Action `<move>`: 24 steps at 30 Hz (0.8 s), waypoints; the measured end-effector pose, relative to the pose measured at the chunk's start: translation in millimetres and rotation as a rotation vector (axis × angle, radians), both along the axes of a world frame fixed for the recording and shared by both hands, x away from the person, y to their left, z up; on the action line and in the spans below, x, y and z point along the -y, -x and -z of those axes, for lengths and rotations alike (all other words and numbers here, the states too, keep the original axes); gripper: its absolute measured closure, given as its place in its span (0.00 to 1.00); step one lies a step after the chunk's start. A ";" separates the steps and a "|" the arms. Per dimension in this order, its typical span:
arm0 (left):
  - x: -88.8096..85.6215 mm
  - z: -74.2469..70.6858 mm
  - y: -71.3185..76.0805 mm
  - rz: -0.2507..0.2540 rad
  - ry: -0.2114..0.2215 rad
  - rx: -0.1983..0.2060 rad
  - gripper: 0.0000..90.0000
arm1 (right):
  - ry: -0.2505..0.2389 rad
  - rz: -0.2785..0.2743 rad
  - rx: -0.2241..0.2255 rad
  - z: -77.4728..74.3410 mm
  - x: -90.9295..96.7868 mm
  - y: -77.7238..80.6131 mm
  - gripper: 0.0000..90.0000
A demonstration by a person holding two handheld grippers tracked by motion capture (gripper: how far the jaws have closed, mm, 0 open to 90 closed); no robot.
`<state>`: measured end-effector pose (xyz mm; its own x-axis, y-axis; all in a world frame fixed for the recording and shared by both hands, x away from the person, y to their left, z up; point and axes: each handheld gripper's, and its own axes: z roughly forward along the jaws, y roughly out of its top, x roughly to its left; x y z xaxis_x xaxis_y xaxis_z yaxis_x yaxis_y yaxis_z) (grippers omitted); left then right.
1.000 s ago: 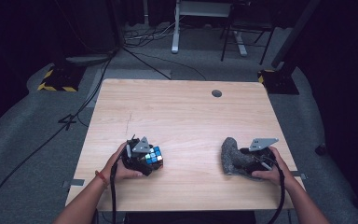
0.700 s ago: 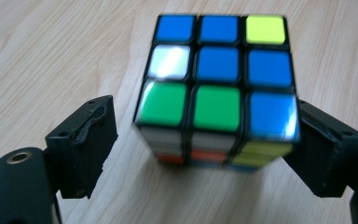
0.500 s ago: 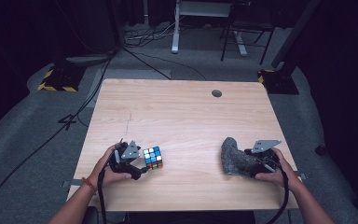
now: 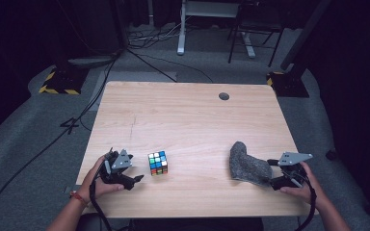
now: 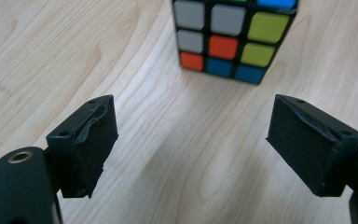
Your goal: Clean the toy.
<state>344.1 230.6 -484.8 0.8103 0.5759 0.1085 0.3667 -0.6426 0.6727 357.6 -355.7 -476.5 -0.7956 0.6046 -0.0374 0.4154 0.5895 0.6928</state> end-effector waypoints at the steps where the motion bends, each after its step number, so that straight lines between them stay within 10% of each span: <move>1: -2.1 1.2 -0.1 -0.005 -0.008 -0.002 0.18 | -0.001 0.008 -0.002 1.2 3.1 0.6 0.24; 16: -24.3 19.1 -2.4 -0.075 0.091 -0.086 0.19 | -0.076 0.295 0.027 26.3 61.4 12.7 0.24; 24: -23.9 19.3 -1.2 -0.088 0.092 -0.090 0.18 | -0.071 0.310 0.027 26.7 63.7 13.7 0.22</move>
